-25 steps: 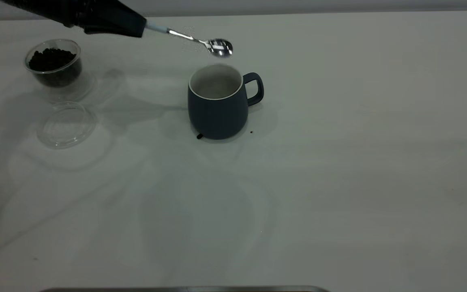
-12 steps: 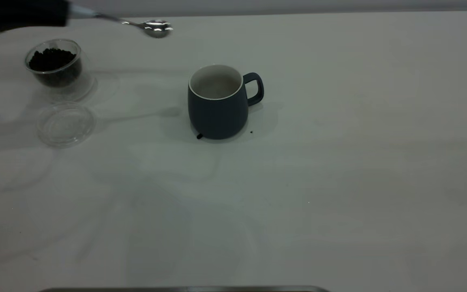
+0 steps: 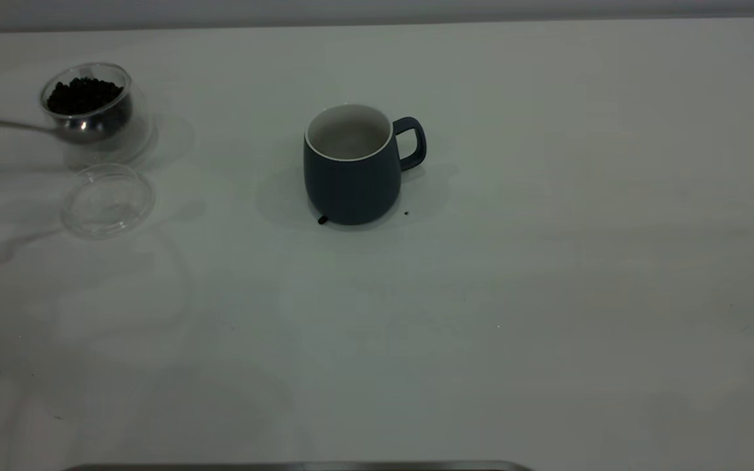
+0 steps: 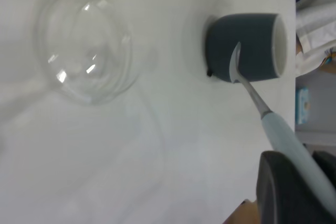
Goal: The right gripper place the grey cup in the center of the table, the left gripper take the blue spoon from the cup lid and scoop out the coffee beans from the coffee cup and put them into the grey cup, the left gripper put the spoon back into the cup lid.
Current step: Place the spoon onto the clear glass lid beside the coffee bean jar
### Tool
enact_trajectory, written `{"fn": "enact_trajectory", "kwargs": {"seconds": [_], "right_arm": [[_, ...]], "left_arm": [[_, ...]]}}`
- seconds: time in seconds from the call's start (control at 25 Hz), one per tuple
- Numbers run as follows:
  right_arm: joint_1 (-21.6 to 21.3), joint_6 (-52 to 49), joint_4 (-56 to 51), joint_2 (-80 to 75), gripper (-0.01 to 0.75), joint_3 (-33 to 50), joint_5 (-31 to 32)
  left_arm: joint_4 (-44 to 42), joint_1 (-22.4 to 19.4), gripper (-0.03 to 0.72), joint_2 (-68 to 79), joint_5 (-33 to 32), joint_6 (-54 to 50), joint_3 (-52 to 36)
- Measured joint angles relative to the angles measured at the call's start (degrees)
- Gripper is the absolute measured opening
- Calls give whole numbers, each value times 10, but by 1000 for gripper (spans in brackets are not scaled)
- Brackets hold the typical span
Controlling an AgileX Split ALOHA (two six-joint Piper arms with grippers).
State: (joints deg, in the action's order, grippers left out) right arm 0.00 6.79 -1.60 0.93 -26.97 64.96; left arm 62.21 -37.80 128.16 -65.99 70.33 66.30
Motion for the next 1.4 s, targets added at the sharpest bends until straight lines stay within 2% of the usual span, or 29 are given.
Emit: {"fn": "enact_trajectory", "kwargs": {"seconds": [0.16,0.6,0.92,1.4], "right_arm": [[0,0,0,0,461,0,0],[0,0,0,0,461,0,0],[0,0,0,0,461,0,0],[0,0,0,0,461,0,0]], "left_arm": [[7,-9,132,17,2,0,0],[39,-9,132,92,67,24,0],[103,-9,132,123,71,82,1],[108,-9,132,141,80,90,1]]}}
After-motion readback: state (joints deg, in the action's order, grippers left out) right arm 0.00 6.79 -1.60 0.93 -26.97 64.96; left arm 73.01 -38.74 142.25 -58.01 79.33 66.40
